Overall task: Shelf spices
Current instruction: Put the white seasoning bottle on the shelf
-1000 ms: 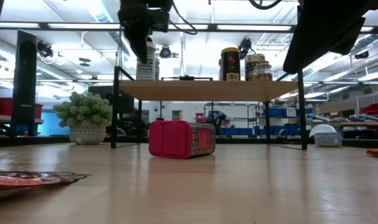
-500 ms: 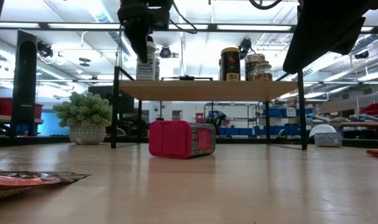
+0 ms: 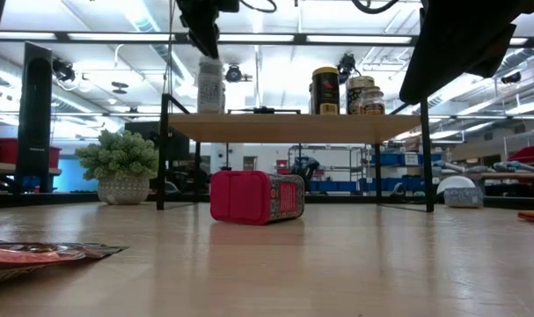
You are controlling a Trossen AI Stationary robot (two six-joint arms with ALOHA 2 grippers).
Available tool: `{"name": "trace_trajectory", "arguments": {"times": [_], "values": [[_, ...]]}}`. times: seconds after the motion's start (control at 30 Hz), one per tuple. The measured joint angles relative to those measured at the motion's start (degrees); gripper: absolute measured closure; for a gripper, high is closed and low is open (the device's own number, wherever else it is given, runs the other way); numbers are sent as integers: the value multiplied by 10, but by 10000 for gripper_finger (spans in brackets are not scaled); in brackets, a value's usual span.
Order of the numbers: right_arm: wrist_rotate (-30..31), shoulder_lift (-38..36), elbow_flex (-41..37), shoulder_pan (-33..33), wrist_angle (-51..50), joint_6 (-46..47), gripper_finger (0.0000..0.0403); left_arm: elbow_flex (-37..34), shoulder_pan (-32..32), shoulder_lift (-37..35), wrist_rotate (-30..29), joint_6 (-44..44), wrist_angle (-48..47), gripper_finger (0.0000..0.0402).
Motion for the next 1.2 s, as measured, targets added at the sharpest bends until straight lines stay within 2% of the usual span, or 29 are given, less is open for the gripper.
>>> {"name": "trace_trajectory", "arguments": {"times": [0.43, 0.63, 0.8, 0.9, 1.0, 1.1, 1.13, 1.2], "values": [[0, 0, 0, 0, 4, 0, 403, -7, 0, 0, 0, -12, -25, 169], [0, 0, 0, 0, 4, 3, 403, 15, -1, 0, 2, -13, -35, 169], [0, 0, 0, 0, 4, 4, 403, 53, -1, -6, 10, -14, -81, 179], [0, 0, 0, 0, 4, 5, 403, 56, -2, -28, 14, -31, -95, 208], [3, 0, 0, 0, 8, 5, 403, 39, -11, -65, 39, -47, -89, 272], [5, 0, 0, 0, 14, 5, 403, -3, -41, -114, 56, -77, -56, 363], [11, 0, 0, 0, 16, 5, 403, -24, -56, -135, 59, -92, -38, 381], [30, 0, 0, 0, 17, 5, 403, -78, -95, -180, 60, -123, 16, 391]]}}
